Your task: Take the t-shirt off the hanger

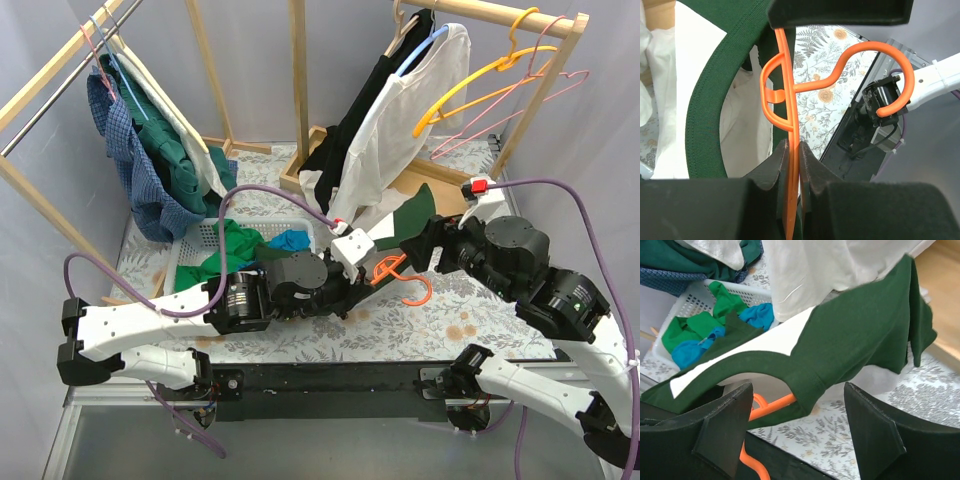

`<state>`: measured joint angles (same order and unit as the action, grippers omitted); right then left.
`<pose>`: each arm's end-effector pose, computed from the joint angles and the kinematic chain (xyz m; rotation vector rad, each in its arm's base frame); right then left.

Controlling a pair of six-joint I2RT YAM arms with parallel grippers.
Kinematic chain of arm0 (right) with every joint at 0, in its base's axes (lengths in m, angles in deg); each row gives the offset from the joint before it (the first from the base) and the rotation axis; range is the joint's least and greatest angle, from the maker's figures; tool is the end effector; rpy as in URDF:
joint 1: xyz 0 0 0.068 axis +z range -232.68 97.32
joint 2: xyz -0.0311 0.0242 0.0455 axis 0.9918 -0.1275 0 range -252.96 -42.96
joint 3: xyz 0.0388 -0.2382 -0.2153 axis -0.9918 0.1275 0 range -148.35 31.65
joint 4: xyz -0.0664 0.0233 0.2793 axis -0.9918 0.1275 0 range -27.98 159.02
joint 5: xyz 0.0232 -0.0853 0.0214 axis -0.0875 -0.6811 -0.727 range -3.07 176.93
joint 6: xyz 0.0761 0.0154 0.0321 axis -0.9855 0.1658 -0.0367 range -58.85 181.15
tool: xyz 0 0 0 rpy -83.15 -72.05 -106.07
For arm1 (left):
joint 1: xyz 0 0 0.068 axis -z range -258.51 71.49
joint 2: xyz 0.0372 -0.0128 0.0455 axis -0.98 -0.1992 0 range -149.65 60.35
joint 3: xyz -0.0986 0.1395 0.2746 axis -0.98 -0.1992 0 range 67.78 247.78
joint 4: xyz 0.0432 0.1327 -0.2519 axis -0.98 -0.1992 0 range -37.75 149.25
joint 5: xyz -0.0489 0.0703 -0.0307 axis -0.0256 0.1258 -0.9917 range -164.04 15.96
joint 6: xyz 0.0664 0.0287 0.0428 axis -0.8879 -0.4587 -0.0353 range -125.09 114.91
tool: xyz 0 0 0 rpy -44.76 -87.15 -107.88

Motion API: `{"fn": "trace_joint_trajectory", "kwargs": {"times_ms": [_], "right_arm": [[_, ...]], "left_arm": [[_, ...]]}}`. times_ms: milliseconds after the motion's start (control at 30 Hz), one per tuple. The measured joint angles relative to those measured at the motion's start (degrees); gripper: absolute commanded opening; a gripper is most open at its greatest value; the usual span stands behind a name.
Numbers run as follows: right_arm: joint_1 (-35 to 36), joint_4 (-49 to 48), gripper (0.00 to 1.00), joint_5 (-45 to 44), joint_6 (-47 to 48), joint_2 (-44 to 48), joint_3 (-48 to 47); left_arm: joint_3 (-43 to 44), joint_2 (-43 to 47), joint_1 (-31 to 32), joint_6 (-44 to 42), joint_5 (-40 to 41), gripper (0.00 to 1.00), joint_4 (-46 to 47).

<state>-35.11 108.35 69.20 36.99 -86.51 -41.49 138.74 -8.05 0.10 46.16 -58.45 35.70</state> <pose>0.1090 0.0860 0.4768 -0.1673 1.8818 0.5802 0.0803 -0.2992 0.4275 0.3085 2.1130 -1.2005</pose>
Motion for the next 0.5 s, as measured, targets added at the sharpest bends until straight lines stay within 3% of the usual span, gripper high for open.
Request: {"fn": "trace_joint_trajectory", "kwargs": {"times_ms": [267,500], "right_arm": [[0.0,-1.81,0.81,2.93,-7.1,2.84,5.86],[-0.11,-11.45,0.8,5.97,-11.28,3.82,12.94]], "left_arm": [[-2.51,3.58,0.0,-0.57,2.05,0.0,2.75],[-4.9,4.11,-0.42,-1.51,1.68,0.0,3.54]]}}
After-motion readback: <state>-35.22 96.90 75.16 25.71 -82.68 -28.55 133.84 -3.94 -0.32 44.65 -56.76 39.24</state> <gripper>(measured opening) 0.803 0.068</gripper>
